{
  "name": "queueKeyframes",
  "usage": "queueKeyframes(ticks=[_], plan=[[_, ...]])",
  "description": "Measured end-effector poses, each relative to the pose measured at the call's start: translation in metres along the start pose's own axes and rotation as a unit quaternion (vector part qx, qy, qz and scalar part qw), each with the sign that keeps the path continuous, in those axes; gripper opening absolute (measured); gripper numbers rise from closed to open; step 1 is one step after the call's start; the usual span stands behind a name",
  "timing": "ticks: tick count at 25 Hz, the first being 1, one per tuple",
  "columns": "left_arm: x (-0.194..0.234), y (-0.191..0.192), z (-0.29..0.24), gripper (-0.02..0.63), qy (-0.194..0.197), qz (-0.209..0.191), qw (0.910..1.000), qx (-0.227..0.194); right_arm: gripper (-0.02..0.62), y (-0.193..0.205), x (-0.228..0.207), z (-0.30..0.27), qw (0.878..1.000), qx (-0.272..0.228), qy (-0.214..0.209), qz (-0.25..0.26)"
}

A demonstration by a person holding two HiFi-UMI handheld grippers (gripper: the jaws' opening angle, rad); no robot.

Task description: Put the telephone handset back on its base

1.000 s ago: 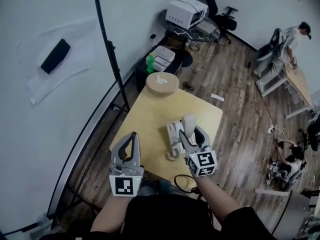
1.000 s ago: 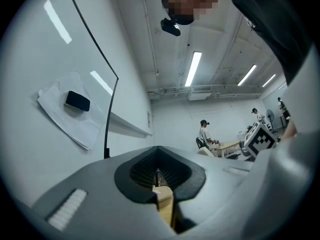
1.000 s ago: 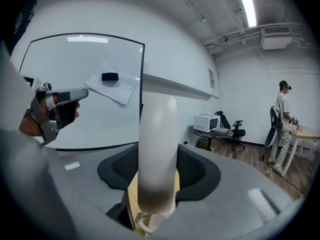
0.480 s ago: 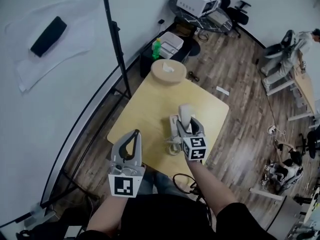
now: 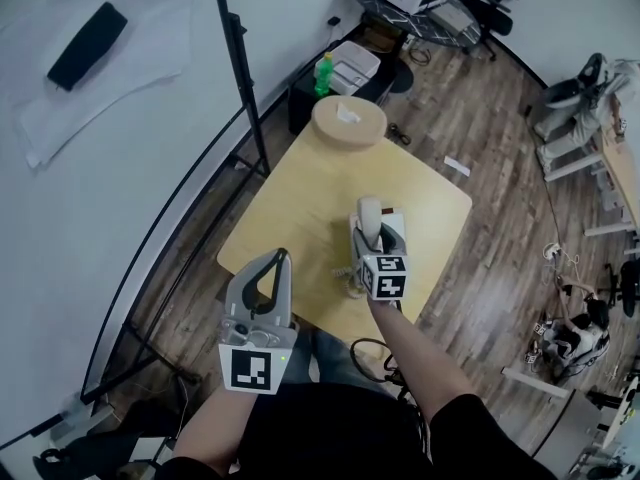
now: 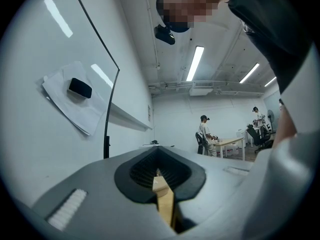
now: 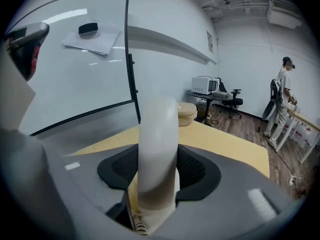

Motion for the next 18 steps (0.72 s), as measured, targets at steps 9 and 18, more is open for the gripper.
queueKeyframes(ticks=[9, 18], plan=[[0.003, 0.008, 0.008, 0.000, -0.004, 0.008, 0.9999, 0.011, 0.229, 0.016, 0.001, -0.022, 0.999, 0.050, 0.009, 0.005], [0.000, 0.010, 0.013, 0.000, -0.003, 0.012, 0.9998, 0.012, 0.229, 0.045, 0.006, -0.023, 0.994, 0.110, 0.023, 0.011]])
Point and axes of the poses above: the fingertips, and each gripper's own axes: z backward along the fingers, x to its left, y out of its underside, the point moved 8 cm from there along z, backward along the fingers, and after that the axes turned 15 degrees about y, right-handed, at the moved point
